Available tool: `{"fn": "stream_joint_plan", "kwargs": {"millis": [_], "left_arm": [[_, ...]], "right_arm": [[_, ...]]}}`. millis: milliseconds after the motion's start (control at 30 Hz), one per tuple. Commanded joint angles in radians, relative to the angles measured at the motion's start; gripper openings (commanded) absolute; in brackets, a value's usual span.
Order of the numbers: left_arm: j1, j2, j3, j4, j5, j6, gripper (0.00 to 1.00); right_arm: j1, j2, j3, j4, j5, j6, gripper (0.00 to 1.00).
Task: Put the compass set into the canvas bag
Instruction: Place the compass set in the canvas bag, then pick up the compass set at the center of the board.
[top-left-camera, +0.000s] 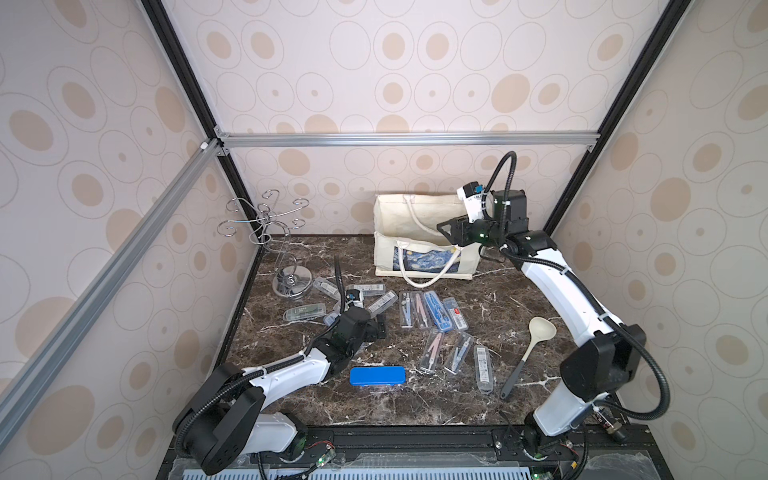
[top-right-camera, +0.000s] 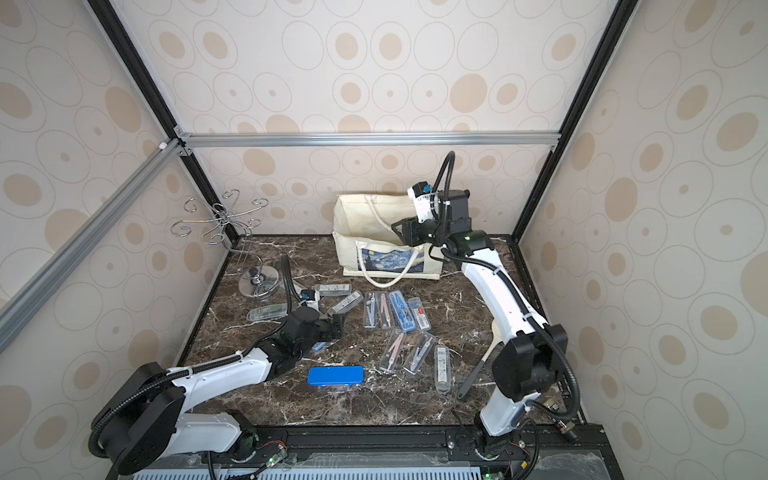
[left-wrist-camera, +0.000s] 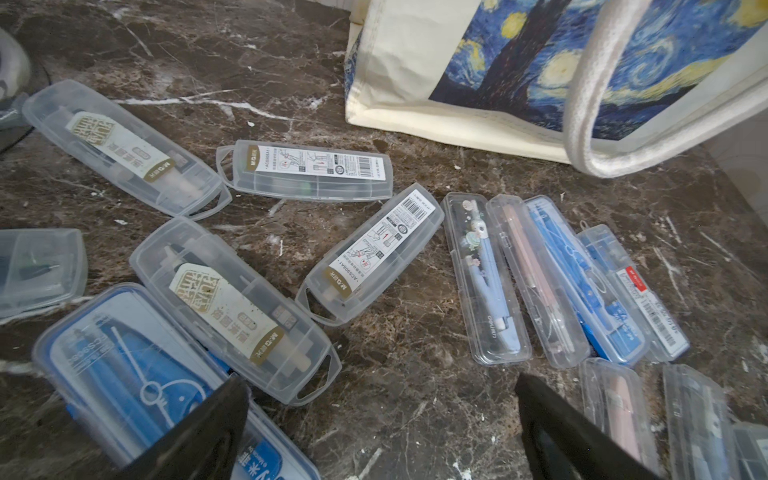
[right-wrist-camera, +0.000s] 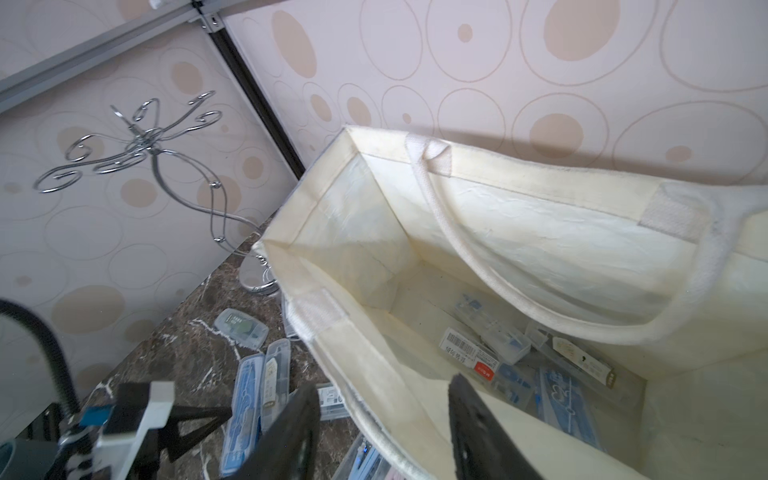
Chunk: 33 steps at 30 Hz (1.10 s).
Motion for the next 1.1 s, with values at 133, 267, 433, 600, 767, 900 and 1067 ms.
{"fn": "stream_joint_plan", "kwargs": {"millis": [133,267,433,600,767,900,1067], "left_arm": [[0.008,0.082,0.139,-0.227,-0.08,0.037,1.0],[0.013,0.153,0.189,-0.207,-0.068,0.14,0.99],[0.047,0.289,0.298,-0.21,-0.007,0.271,0.98],[0.095,0.415,0.408,-0.226,0.079,0.356,0.97],[0.14,0.516,0.508,-0.279,0.133,0.383,0.97],[0.184,0.569,0.537,-0.287,0.228,0.378,0.93],[0.189,0.598,0.563,-0.313,0.281,0.403,0.92]], "right_arm": [[0.002,-0.243,-0.293,0.135,-0.111,-0.02,0.56],[0.007,-0.318,-0.405,0.141,-0.174,-0.025,0.59],[0.011,-0.374,-0.521,0.151,-0.235,-0.01,0.62],[0.01,-0.424,-0.615,0.176,-0.252,0.02,0.64],[0.01,-0.459,-0.675,0.181,-0.229,0.053,0.64],[0.01,-0.479,-0.703,0.174,-0.218,0.075,0.64],[0.011,-0.505,-0.717,0.149,-0.187,0.076,0.64]]}}
